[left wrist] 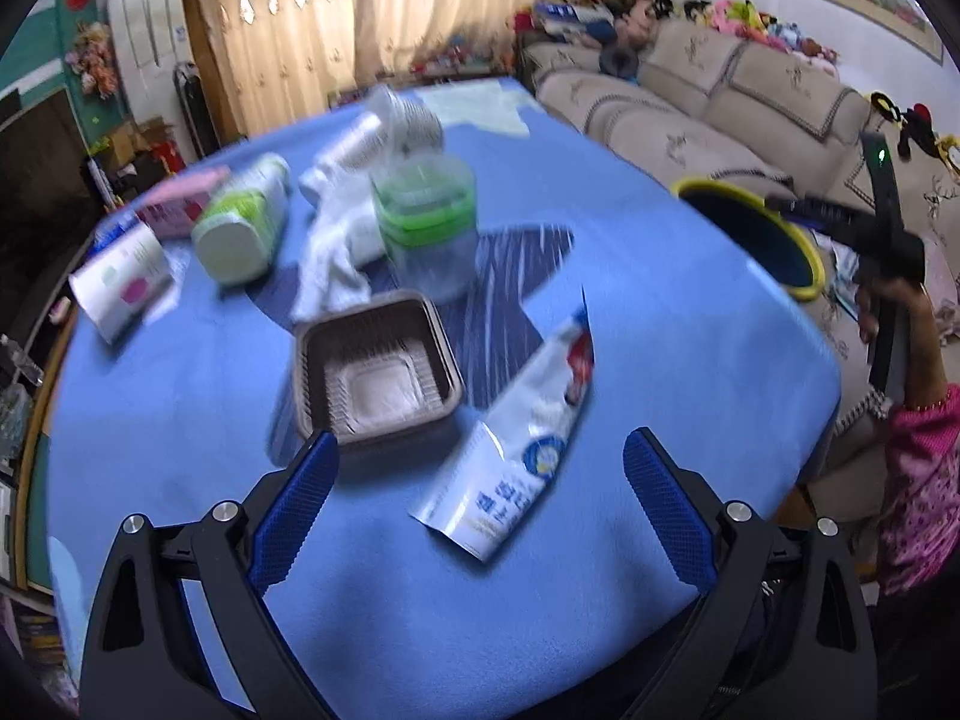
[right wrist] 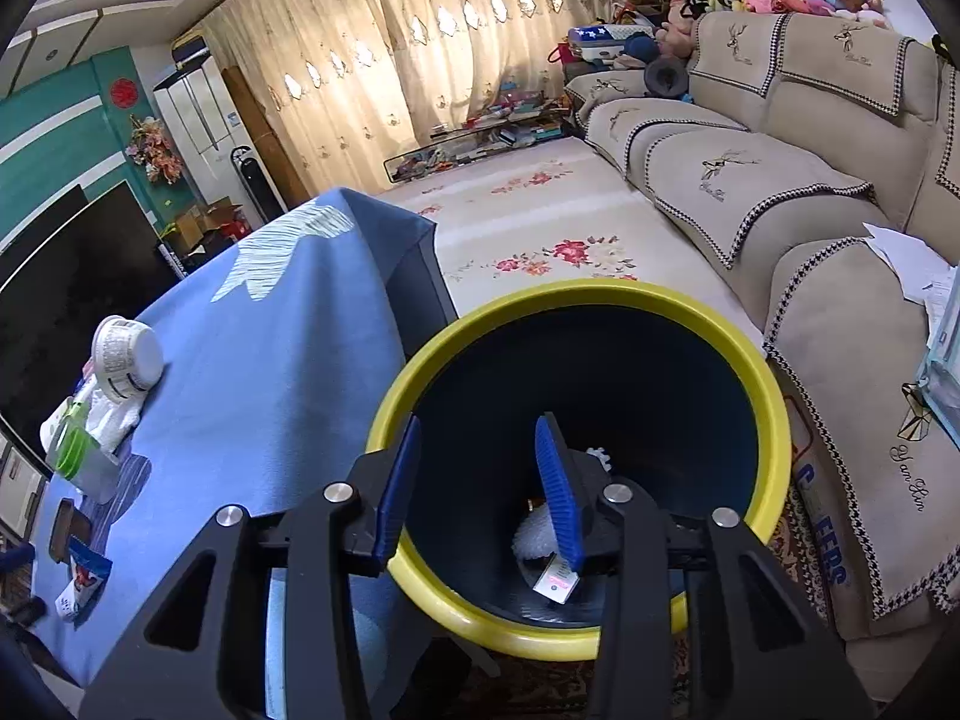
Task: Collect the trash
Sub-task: 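Grasp the white toothpaste tube with the left gripper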
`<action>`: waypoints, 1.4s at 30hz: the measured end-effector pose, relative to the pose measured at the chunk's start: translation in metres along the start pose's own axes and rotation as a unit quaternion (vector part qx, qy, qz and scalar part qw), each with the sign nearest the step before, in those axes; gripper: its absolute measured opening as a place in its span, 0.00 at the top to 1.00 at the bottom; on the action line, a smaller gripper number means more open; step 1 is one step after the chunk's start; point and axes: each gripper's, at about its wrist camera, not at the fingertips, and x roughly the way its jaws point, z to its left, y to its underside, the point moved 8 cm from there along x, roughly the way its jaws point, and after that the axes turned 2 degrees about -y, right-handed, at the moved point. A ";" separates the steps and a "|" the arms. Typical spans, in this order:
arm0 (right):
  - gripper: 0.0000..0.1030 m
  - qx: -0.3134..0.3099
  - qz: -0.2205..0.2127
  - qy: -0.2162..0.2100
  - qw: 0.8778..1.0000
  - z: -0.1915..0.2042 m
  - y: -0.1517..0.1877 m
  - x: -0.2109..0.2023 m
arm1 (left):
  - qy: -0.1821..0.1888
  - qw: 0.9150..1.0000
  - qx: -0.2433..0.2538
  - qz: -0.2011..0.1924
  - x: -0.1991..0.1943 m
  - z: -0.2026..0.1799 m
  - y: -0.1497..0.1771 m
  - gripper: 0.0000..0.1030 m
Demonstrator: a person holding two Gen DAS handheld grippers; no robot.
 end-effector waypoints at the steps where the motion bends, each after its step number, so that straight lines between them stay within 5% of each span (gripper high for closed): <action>1: 0.62 0.000 0.000 -0.001 1.000 0.001 0.001 -0.001 | 0.004 1.000 -0.002 0.008 0.005 -0.001 0.004 0.10; 16: 0.58 0.008 -0.006 -0.019 1.000 0.003 0.004 -0.011 | 0.066 0.997 0.015 0.033 0.036 -0.043 -0.002 0.20; 26: 0.58 0.015 -0.004 -0.029 0.999 -0.002 0.007 -0.012 | 0.059 0.998 0.013 0.027 0.060 -0.064 -0.041 0.25; 31: 0.58 0.024 -0.003 -0.029 0.999 -0.012 0.008 -0.012 | 0.038 0.998 0.034 0.024 0.063 -0.072 -0.047 0.37; 37: 0.58 0.039 -0.003 -0.029 0.999 -0.025 0.010 -0.013 | 0.016 0.999 0.032 0.025 0.064 -0.070 -0.052 0.68; 42: 0.58 0.045 -0.007 -0.026 0.999 -0.033 0.011 -0.019 | 0.019 0.999 0.027 0.032 0.064 -0.070 -0.056 0.71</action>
